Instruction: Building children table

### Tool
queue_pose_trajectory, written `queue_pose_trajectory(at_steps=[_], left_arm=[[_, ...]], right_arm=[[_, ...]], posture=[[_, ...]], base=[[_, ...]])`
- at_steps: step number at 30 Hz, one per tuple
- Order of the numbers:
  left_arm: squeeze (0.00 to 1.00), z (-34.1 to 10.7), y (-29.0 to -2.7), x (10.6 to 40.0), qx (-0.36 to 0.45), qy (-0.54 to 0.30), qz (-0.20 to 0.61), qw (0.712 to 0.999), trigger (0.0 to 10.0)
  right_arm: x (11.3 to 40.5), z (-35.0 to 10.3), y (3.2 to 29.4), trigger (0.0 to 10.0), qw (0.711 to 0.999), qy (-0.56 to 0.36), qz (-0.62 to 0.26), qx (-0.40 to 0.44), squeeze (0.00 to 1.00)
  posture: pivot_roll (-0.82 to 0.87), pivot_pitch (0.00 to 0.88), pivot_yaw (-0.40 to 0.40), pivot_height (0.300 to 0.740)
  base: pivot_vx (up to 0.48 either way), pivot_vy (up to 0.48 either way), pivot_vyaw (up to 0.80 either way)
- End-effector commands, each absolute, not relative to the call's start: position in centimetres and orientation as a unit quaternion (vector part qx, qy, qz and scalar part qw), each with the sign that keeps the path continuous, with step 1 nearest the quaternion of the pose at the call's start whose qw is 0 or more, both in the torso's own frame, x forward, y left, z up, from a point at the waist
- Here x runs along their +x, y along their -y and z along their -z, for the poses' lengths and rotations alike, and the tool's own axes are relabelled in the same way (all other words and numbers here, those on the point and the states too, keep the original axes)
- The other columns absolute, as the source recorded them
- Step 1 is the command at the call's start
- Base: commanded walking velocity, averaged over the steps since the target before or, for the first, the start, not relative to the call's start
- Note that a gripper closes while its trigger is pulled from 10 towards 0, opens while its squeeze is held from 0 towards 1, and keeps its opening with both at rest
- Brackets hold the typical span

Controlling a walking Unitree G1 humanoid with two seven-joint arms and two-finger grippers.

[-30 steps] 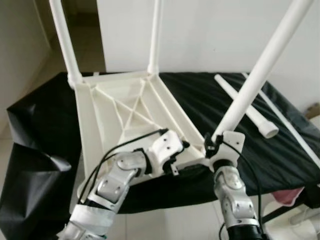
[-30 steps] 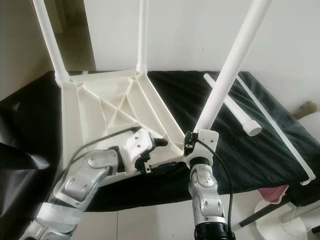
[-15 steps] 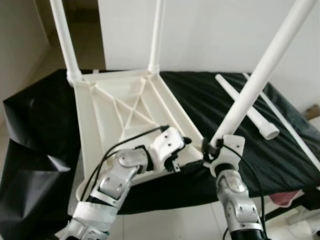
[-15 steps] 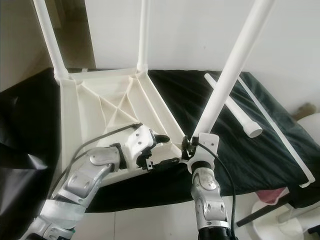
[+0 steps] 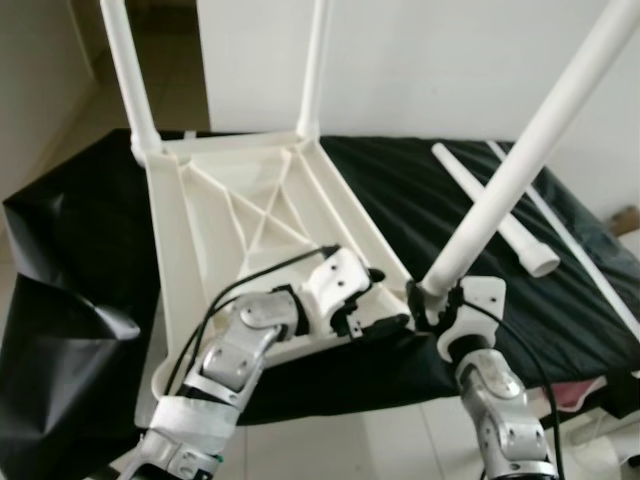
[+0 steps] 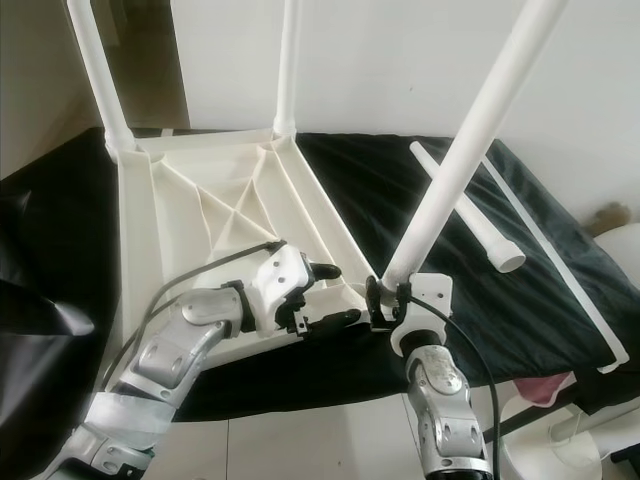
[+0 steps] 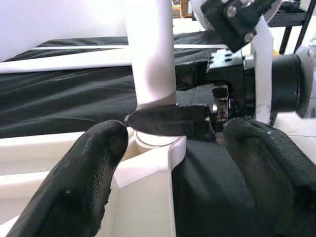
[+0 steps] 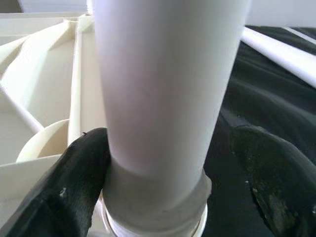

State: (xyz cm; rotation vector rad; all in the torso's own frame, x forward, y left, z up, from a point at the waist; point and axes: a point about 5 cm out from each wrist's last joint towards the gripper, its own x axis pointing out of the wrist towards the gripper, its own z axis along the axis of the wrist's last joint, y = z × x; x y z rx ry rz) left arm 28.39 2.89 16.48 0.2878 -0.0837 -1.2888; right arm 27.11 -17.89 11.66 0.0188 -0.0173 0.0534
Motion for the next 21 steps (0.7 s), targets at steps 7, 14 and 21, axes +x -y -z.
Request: queue_pose_trajectory(at_steps=[7, 14, 21], left_arm=[[0.0, -15.4, -3.1, 28.3, 0.152, 0.034, 0.559, 0.815, 10.0], [0.0, -15.1, -3.5, 27.6, 0.145, 0.031, 0.571, 0.808, 10.0], [0.0, -14.6, -3.6, 27.6, 0.167, 0.025, 0.575, 0.801, 10.0]], right_arm=[[27.8, -12.4, 19.6, 10.0, 0.995, 0.022, -0.095, -0.017, 0.0], [29.8, -13.4, 19.2, 10.0, 0.983, 0.035, -0.177, -0.032, 0.0], [30.9, -12.3, 18.9, 10.0, 0.965, 0.006, -0.256, -0.064, 0.0]], posture=[[0.01, 0.0, -0.115, 0.74], [0.02, 0.0, -0.089, 0.74], [0.05, 0.0, -0.078, 0.74]], base=[[0.0, 0.0, 0.0], [0.0, 0.0, 0.0], [0.0, 0.0, 0.0]])
